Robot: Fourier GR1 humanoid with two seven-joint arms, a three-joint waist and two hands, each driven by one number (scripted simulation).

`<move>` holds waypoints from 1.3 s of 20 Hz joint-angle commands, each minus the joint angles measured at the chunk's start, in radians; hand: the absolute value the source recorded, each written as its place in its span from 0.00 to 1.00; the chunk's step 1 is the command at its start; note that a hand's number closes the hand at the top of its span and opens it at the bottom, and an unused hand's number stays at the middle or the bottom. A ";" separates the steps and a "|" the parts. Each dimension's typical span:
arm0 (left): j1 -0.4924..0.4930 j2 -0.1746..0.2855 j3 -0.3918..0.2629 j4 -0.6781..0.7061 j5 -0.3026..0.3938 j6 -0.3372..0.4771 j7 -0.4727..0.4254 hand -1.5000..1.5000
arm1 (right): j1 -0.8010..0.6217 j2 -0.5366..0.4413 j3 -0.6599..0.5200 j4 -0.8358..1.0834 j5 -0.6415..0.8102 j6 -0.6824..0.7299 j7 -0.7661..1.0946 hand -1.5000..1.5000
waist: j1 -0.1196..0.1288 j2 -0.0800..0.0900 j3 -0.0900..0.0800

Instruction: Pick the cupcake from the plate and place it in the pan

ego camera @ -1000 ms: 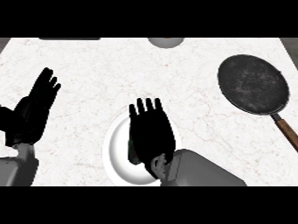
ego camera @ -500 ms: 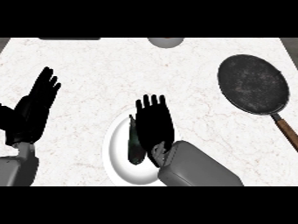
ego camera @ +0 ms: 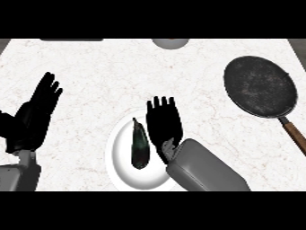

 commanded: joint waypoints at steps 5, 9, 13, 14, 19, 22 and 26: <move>0.007 -0.024 0.023 -0.006 -0.028 -0.012 -0.022 0.50 | -0.036 0.003 -0.047 0.146 0.014 -0.110 -0.107 0.00 | 0.003 0.001 0.000; -0.036 -0.034 0.006 -0.016 -0.041 -0.002 0.062 0.50 | -0.059 0.003 -0.013 0.173 -0.056 -0.103 -0.080 0.00 | 0.003 0.000 0.000; -0.057 -0.016 0.039 -0.007 -0.022 -0.023 0.062 0.50 | -0.100 0.003 0.070 0.298 -0.084 -0.222 -0.185 1.00 | 0.009 0.002 0.000; -0.040 -0.003 0.050 -0.017 -0.011 -0.047 0.049 0.50 | -0.085 0.003 0.095 0.290 -0.077 -0.255 -0.185 1.00 | 0.009 0.002 0.000; 0.013 -0.036 0.037 -0.036 -0.034 -0.045 0.031 0.50 | -0.046 0.003 0.089 0.310 -0.051 -0.317 -0.241 1.00 | 0.004 0.000 0.000; -0.005 -0.037 0.061 0.069 -0.036 -0.072 -0.051 0.50 | -0.121 0.003 0.075 0.345 -0.106 -0.331 -0.229 1.00 | 0.006 0.002 0.000; -0.021 -0.039 0.074 0.025 -0.045 -0.035 -0.005 0.50 | 0.034 -0.064 0.036 0.128 -0.096 -0.275 -0.266 1.00 | -0.014 -0.004 0.000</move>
